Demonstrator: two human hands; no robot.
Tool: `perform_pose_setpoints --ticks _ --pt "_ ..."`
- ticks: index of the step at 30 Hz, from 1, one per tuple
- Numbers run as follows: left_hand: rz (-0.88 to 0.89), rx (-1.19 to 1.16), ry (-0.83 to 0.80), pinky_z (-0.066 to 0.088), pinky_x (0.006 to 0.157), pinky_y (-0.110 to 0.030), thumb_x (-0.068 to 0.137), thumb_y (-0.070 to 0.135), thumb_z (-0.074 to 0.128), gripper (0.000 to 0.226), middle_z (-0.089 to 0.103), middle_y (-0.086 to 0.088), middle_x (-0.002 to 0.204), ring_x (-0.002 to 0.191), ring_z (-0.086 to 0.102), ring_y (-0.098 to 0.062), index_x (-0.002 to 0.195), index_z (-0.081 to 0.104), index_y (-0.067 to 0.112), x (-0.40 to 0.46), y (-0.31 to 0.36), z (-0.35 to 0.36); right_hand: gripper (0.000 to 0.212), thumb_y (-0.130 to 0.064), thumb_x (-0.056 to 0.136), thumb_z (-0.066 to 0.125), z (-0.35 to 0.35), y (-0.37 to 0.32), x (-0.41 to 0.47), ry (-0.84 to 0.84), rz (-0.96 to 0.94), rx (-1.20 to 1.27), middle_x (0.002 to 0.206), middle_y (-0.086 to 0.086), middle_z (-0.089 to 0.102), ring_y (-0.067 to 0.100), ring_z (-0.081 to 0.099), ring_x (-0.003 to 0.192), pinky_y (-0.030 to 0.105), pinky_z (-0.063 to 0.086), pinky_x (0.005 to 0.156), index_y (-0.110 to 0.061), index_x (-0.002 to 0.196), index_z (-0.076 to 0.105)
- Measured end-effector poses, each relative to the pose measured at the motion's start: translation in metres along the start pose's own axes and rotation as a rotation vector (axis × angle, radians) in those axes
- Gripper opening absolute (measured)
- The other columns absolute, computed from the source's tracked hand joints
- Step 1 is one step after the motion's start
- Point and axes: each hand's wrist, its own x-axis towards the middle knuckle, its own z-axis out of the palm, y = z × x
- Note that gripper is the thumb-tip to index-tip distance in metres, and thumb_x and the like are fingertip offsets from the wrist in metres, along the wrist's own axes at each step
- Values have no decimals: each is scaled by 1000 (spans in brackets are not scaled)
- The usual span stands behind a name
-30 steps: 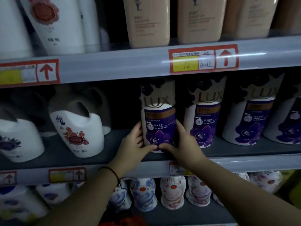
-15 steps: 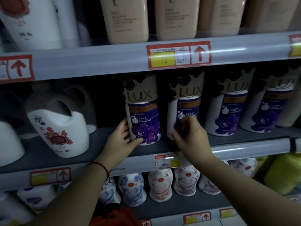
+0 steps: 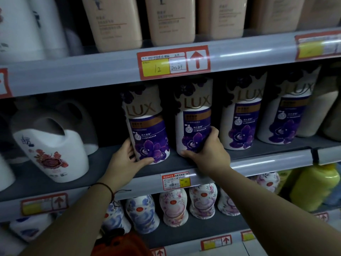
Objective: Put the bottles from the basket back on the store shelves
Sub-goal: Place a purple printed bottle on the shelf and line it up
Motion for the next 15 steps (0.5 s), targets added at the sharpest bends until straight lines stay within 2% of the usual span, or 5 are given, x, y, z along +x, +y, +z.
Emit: perform_pose_setpoints --ticks 3,9,13,15 --pt "3 7 0 47 82 -7 72 4 79 69 56 25 111 91 57 24 124 44 32 1 -1 1 107 -50 59 83 0 -1 0 6 0 14 138 4 48 29 49 124 43 44 93 -18 139 20" --pt "-4 1 -25 46 85 -6 71 7 80 73 56 23 116 102 56 13 129 42 31 2 -2 -1 104 -55 60 80 2 1 -2 31 -4 -42 138 3 50 29 52 121 41 44 90 -19 137 20" --pt "-11 -14 -33 45 90 -12 71 7 81 74 57 18 118 108 55 5 129 42 30 4 -3 -3 104 -55 61 79 0 0 -2 27 -8 -56 139 -1 49 26 52 123 38 42 90 -21 139 19" --pt "-18 -13 -36 45 88 -11 70 8 81 74 56 19 117 108 55 5 128 42 32 4 -3 -4 104 -56 61 79 -1 0 -2 14 -10 -62 139 -2 50 25 52 123 38 42 90 -21 139 18"
